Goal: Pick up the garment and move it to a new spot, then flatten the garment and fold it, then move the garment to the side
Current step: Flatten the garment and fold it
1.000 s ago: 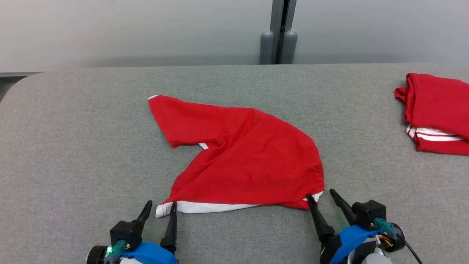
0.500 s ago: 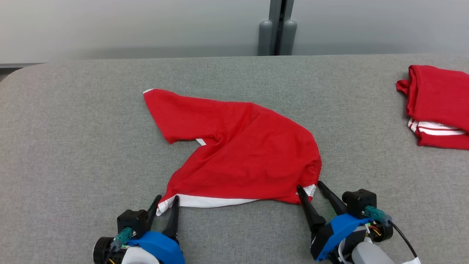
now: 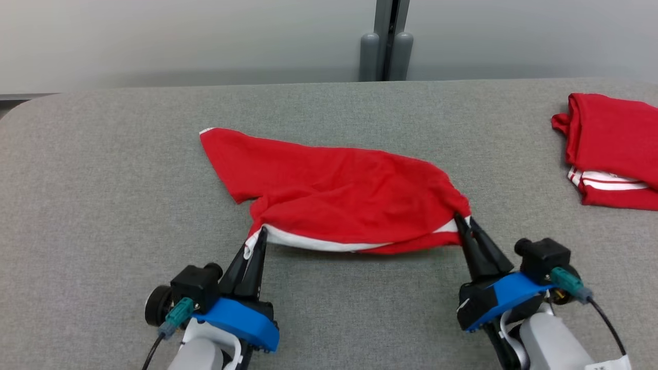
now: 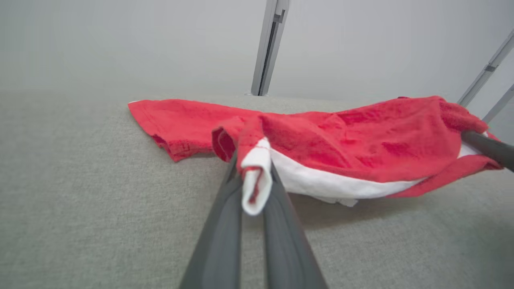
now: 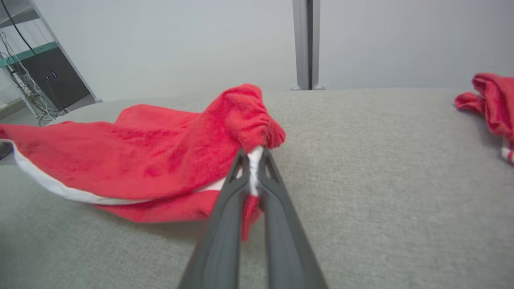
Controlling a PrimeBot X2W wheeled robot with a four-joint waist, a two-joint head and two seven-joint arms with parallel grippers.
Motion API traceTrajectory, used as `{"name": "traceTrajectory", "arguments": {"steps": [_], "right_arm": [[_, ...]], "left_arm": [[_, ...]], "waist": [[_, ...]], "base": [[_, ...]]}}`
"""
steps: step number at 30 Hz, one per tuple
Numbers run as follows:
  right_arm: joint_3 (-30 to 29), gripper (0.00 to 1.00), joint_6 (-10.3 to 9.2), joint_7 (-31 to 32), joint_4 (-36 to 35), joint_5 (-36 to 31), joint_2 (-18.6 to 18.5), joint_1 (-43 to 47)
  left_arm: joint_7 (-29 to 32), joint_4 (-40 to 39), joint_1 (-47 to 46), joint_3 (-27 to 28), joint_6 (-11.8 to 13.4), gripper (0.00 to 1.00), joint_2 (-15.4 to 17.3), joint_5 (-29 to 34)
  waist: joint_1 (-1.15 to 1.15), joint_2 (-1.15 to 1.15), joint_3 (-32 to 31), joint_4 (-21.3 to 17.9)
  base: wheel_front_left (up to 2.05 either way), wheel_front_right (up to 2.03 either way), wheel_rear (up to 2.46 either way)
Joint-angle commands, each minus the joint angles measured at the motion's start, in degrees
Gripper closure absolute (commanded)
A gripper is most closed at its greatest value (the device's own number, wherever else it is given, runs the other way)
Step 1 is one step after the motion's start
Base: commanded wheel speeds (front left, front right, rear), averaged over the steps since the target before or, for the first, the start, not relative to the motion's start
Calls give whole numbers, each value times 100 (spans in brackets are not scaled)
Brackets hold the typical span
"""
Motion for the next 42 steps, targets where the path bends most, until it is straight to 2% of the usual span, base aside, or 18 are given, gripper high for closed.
{"name": "traceTrajectory", "arguments": {"steps": [1,5,8,17,22,28,34,39,42], "right_arm": [[-61,100,1,-19,-160,-67,-70,-21],[-180,100,0,-19,-610,-187,-140,-375],[-132,100,0,-19,-661,-229,-190,-844],[144,100,0,-19,-142,-286,-162,-3377],[-50,100,1,-19,379,-247,-99,-4686],[-318,100,0,-19,772,-310,-40,-5514],[-345,100,0,-18,970,-390,6,-5665],[-297,100,1,-18,858,-377,35,-5052],[-251,100,1,-19,718,-318,42,-4437]], "left_arm": [[-3,-159,-188,-25,-5,100,61,-25],[-2,-488,-682,-127,-5,100,249,-52],[-2,-485,-1281,-178,-5,100,432,-89],[56,69,-3798,-452,-5,100,1015,-312],[119,490,-5082,-529,-5,100,1097,-410],[60,864,-5933,-662,-5,100,1047,-511],[0,1038,-6226,-782,-5,100,959,-650],[-7,782,-5594,-752,-5,100,911,-689],[-9,423,-4808,-548,57,100,841,-658]], "waist": [[0,0,20,-15],[0,0,98,-78],[0,0,183,-163],[0,0,870,-524],[0,0,1185,-651],[0,0,1267,-699],[0,0,1422,-620],[0,0,1568,-525],[0,0,1578,-471]], "base": [[0,0,0],[0,0,0],[0,0,0],[0,0,0],[0,0,0],[0,0,0],[0,0,0],[0,0,0],[0,0,0]]}}
